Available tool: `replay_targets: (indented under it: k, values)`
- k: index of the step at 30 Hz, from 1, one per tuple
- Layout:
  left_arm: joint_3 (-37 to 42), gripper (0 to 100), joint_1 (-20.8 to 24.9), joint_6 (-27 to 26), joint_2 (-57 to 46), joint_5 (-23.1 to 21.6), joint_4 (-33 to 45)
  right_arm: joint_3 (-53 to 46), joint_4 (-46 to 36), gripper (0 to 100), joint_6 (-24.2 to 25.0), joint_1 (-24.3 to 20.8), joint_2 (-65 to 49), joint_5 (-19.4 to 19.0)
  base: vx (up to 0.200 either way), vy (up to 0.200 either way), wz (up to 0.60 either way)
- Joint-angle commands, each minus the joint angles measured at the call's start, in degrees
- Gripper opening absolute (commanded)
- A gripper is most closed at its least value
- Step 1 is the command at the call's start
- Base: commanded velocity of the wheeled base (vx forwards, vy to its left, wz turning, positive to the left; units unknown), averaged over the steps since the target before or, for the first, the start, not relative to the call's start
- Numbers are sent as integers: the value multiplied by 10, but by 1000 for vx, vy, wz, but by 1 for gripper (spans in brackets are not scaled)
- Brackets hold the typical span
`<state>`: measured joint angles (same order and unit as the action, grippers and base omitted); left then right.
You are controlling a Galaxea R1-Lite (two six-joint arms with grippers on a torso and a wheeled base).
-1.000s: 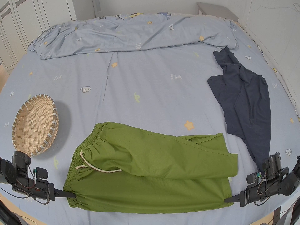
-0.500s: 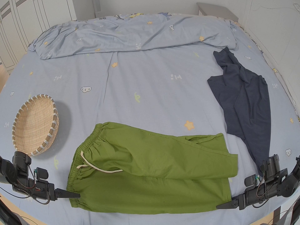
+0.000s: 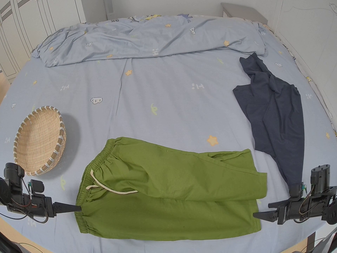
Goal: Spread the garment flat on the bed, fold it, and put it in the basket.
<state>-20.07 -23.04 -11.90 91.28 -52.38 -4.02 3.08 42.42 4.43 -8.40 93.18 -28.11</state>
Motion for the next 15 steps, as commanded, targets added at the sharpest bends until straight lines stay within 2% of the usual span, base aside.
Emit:
replay_targets:
  k: [1, 4, 6, 7, 9, 10, 11, 12, 15]
  values:
    - [-46, 100, 11, 40, -59, 4, 2, 25, -21, 100, 1, -1, -84, 74, 0, 0, 0]
    - [-91, 100, 59, 83, -66, 11, 1, 45, -22, 100, 0, 3, -83, 79, 0, 0, 0]
    - [-91, 100, 59, 83, -66, 11, 1, 45, -22, 100, 0, 3, -83, 79, 0, 0, 0]
    - [-172, 100, 109, 169, -65, 48, 0, 113, -34, 100, 12, 13, -76, 78, 0, 0, 0]
    - [-220, 100, 148, 222, -59, 83, -4, 161, -61, 100, 20, 21, -66, 75, 0, 0, 0]
    - [-225, 100, 151, 225, -59, 87, -5, 164, -63, 100, 21, 21, -65, 76, 0, 0, 0]
    - [-268, 100, 180, 267, -42, 132, -7, 207, -94, 100, 27, 22, -56, 75, 0, 0, 0]
    - [-290, 100, 193, 282, -24, 157, -12, 231, -110, 100, 29, 24, -51, 71, 0, 0, 0]
    - [-340, 100, 215, 300, 21, 207, -32, 292, -143, 100, 30, 46, -42, 50, 0, 0, 0]
